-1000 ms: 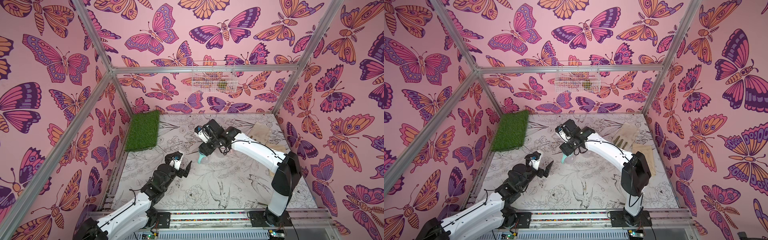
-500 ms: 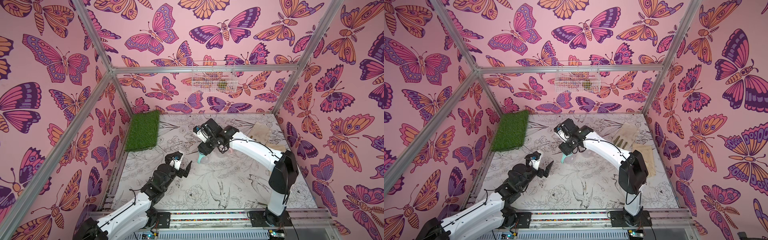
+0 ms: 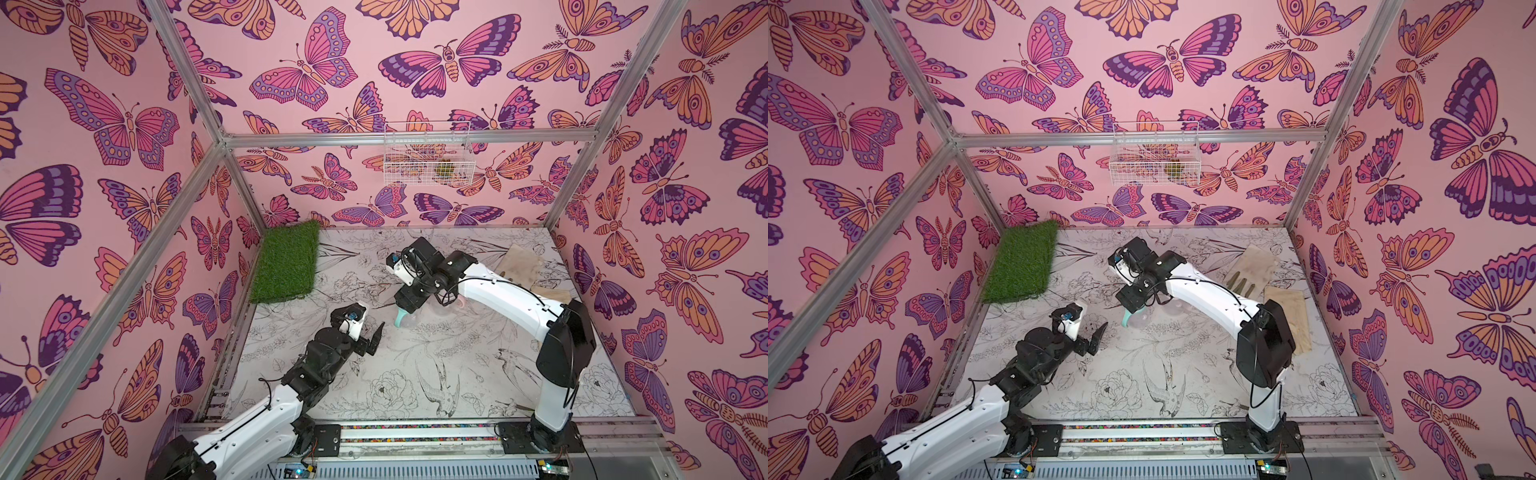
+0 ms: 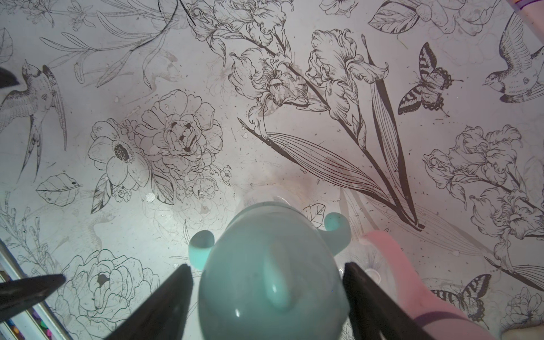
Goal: Assemble the baby bottles
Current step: Close the lid on the baby bottle.
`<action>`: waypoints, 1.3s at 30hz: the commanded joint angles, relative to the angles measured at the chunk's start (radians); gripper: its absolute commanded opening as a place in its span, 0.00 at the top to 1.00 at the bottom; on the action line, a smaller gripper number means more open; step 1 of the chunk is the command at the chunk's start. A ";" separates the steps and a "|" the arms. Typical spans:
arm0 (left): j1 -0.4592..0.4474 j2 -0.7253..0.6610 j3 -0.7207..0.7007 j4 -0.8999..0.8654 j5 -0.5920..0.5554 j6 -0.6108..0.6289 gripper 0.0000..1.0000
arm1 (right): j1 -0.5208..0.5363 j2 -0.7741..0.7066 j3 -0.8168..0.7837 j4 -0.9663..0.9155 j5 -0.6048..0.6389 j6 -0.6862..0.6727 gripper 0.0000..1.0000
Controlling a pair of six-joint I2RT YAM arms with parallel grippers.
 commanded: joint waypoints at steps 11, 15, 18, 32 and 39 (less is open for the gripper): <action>0.004 0.001 0.031 0.007 0.002 0.004 0.00 | -0.014 -0.126 -0.043 0.116 -0.021 0.030 0.11; 0.005 0.002 0.046 0.012 -0.009 -0.010 0.00 | -0.014 -0.190 -0.092 0.195 -0.008 0.060 0.11; 0.006 0.022 0.102 0.015 -0.018 -0.012 0.00 | -0.015 -0.246 -0.156 0.287 0.043 0.117 0.14; 0.076 0.312 0.437 -0.053 0.166 -0.105 0.00 | 0.067 -0.387 -0.490 0.698 0.421 0.461 0.42; 0.091 0.388 0.463 -0.047 0.228 -0.145 0.00 | 0.100 -0.378 -0.533 0.736 0.495 0.517 0.44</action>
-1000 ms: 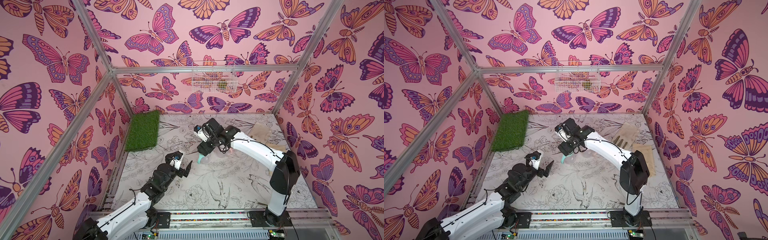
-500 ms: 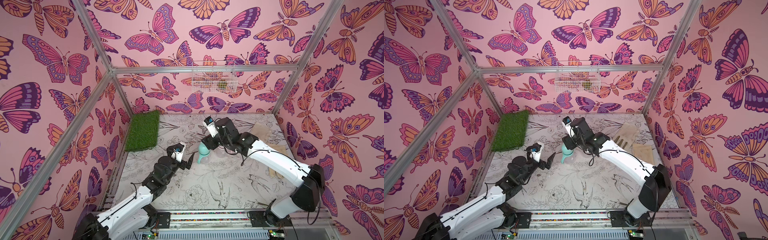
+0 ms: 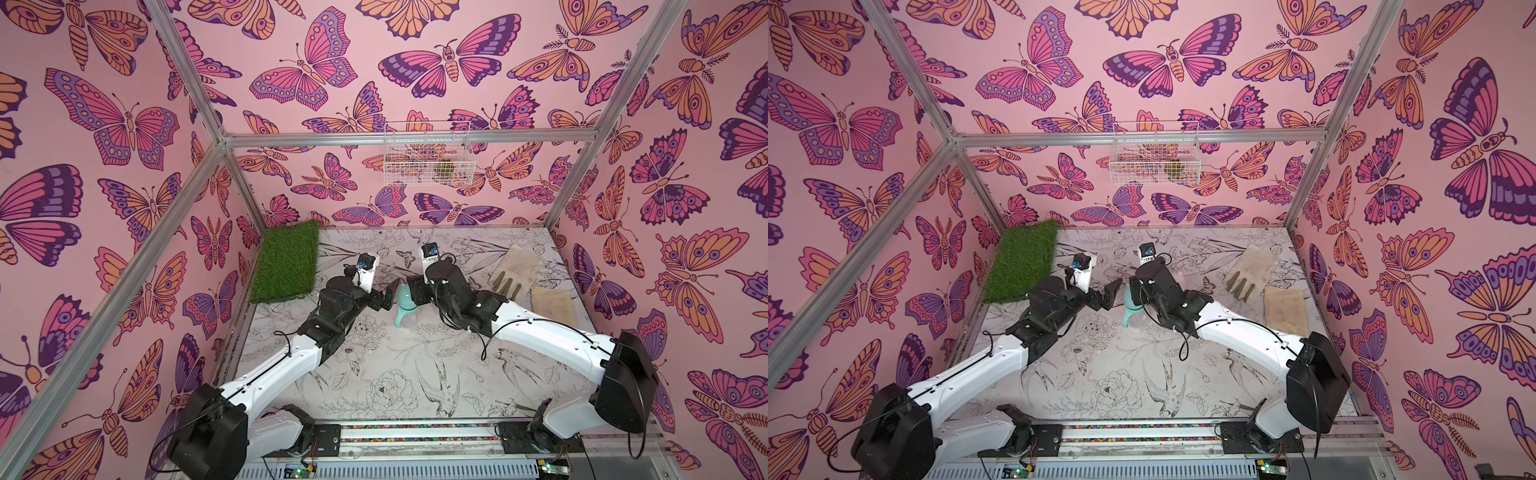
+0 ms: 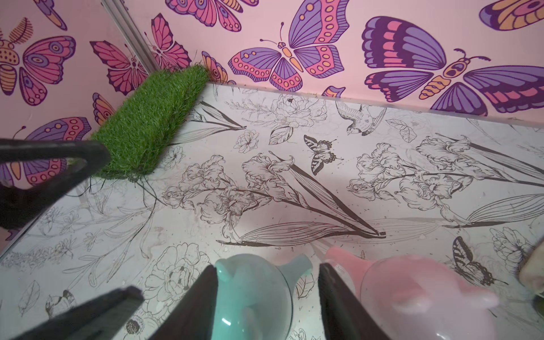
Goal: Assemble the baby bottles
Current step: Close the lid on the baby bottle.
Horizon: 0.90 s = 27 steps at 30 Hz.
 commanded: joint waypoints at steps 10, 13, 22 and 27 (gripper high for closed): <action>0.005 0.090 0.023 0.030 0.073 -0.044 0.00 | 0.032 0.000 -0.061 0.064 0.106 0.066 0.45; 0.005 0.128 0.045 0.037 0.081 -0.047 0.00 | 0.032 0.006 -0.067 0.058 0.109 0.071 0.45; 0.005 0.182 0.068 0.078 0.081 -0.068 0.01 | 0.035 0.010 -0.101 0.076 0.110 0.079 0.45; 0.005 0.180 0.064 0.087 0.081 -0.073 0.01 | 0.035 0.023 -0.116 0.080 0.109 0.093 0.45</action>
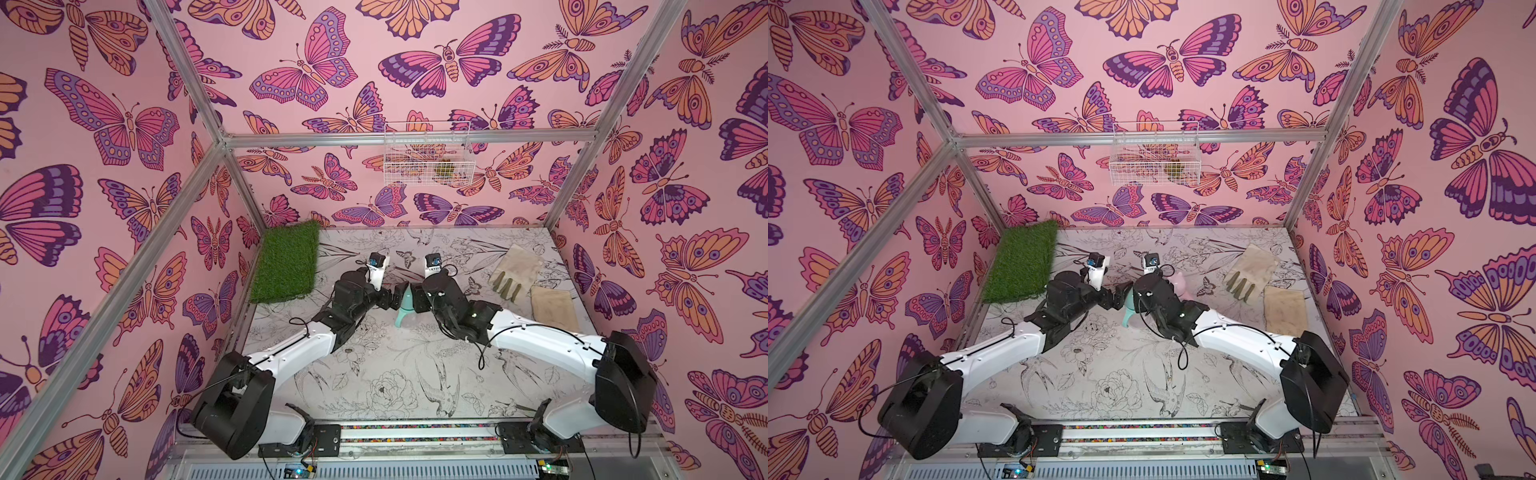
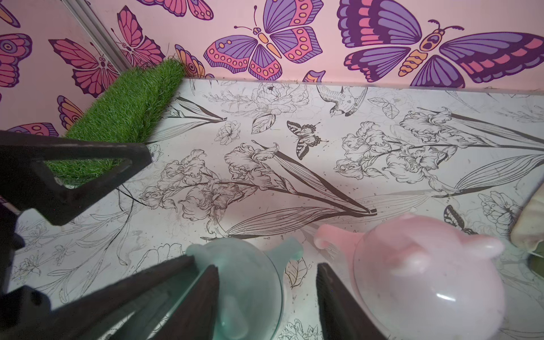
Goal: Assemble the baby bottles
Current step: Close the lid on the baby bottle.
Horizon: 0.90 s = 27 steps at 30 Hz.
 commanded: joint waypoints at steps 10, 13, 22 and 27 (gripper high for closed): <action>0.003 0.048 0.028 0.032 0.021 -0.025 0.03 | 0.020 0.030 -0.031 0.013 0.053 0.030 0.46; -0.003 0.052 0.023 0.033 0.000 -0.029 0.03 | 0.026 0.038 -0.039 0.015 0.069 0.034 0.47; -0.016 0.042 0.002 0.018 -0.031 -0.042 0.08 | 0.046 0.055 -0.075 0.035 0.105 0.046 0.56; -0.041 0.036 0.002 -0.021 -0.056 -0.027 0.10 | 0.052 0.099 -0.099 0.046 0.114 0.075 0.59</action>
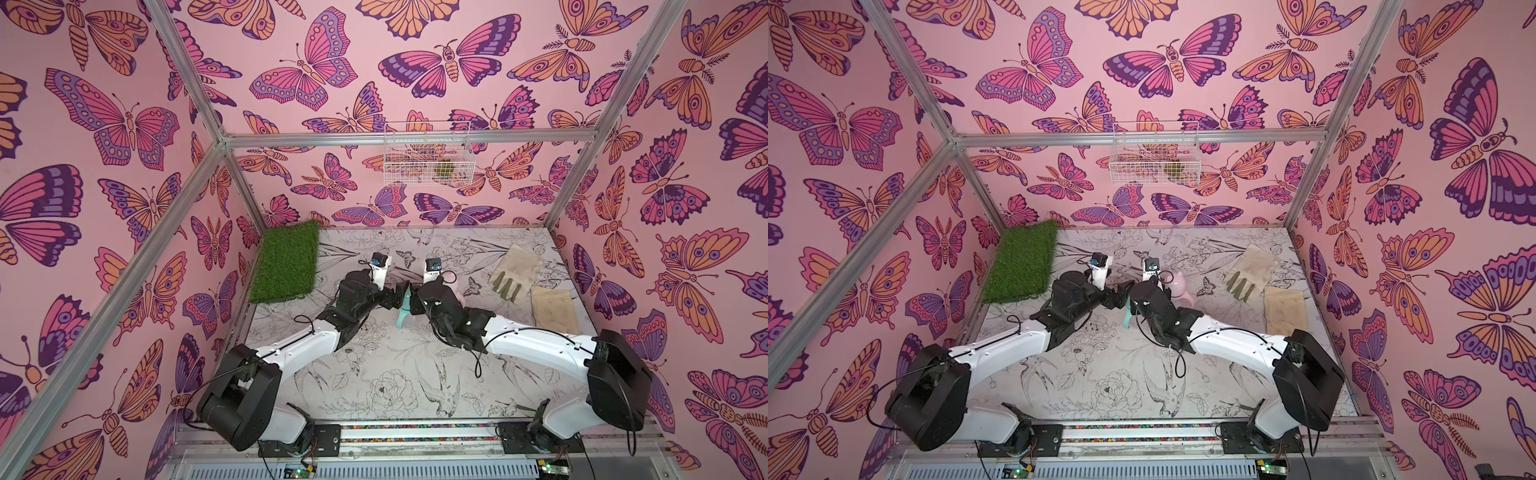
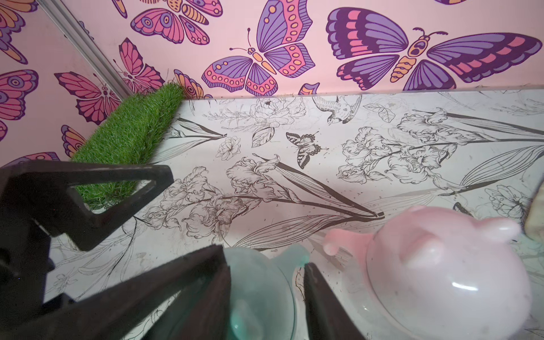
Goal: Assemble the baby bottles
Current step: Close the lid on the baby bottle.
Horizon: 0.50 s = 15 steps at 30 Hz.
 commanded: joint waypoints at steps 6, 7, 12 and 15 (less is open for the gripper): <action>-0.044 -0.009 0.002 -0.091 -0.071 0.036 0.13 | 0.014 0.103 -0.077 -0.061 0.007 0.051 0.65; -0.048 -0.009 0.000 -0.094 -0.074 0.038 0.13 | 0.014 0.106 -0.083 -0.058 0.007 0.057 0.66; -0.064 -0.006 -0.019 -0.095 -0.086 0.030 0.14 | 0.021 0.113 -0.125 -0.036 -0.001 0.094 0.70; -0.071 0.003 -0.031 -0.095 -0.093 0.021 0.15 | 0.024 0.121 -0.143 -0.028 -0.003 0.104 0.70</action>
